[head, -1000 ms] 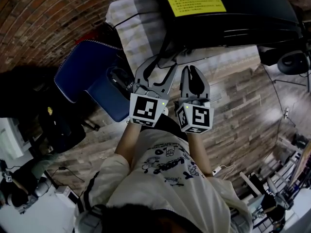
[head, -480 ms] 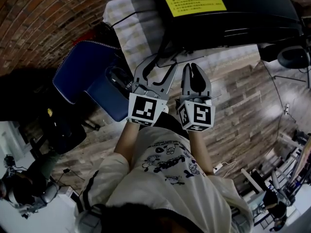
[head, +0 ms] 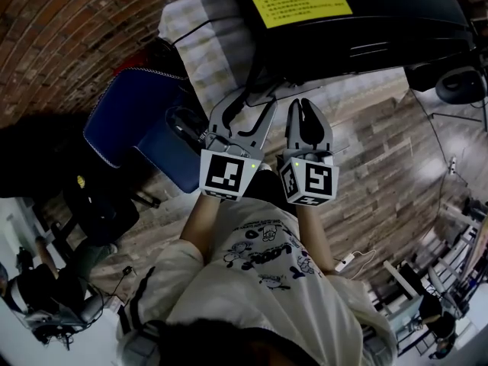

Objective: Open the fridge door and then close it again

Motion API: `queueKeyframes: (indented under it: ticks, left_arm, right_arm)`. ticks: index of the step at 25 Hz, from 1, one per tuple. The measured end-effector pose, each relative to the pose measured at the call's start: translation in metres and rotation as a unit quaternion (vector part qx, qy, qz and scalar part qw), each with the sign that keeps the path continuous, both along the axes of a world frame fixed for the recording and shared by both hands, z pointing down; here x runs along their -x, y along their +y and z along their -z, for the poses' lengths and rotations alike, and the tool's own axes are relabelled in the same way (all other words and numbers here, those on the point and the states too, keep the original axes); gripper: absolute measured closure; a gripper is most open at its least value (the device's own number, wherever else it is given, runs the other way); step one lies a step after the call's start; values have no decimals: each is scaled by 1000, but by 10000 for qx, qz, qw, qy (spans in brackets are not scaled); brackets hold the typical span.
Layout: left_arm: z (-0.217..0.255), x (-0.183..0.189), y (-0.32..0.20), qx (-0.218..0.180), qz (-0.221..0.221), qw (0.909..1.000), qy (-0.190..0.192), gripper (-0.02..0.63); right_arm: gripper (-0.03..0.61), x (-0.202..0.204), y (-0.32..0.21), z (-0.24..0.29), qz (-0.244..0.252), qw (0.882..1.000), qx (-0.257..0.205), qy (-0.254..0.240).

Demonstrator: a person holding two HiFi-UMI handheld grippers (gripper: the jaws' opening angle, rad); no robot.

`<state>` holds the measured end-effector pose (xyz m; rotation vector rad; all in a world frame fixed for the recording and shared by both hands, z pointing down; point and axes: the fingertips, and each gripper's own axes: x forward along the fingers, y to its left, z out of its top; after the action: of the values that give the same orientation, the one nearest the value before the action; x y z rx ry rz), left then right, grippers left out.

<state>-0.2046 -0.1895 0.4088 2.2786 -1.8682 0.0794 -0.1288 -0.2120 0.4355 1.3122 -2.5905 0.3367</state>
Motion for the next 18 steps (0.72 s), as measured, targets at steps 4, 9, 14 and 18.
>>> queueKeyframes:
  ticks: [4, 9, 14, 18]
  left_arm:
    - [0, -1, 0, -7, -47, 10000, -29, 425]
    - [-1, 0, 0, -3, -89, 10000, -33, 430]
    - [-1, -1, 1, 25, -21, 10000, -70, 430]
    - [0, -3, 1, 29, 107, 9999, -28, 428]
  right_arm:
    - [511, 0, -2, 0, 19, 10000, -13, -18]
    - [511, -1, -3, 0, 71, 10000, -32, -38]
    - [511, -5, 2, 1, 186, 9998, -2, -61]
    - [511, -11, 6, 2, 261, 9996, 4, -97]
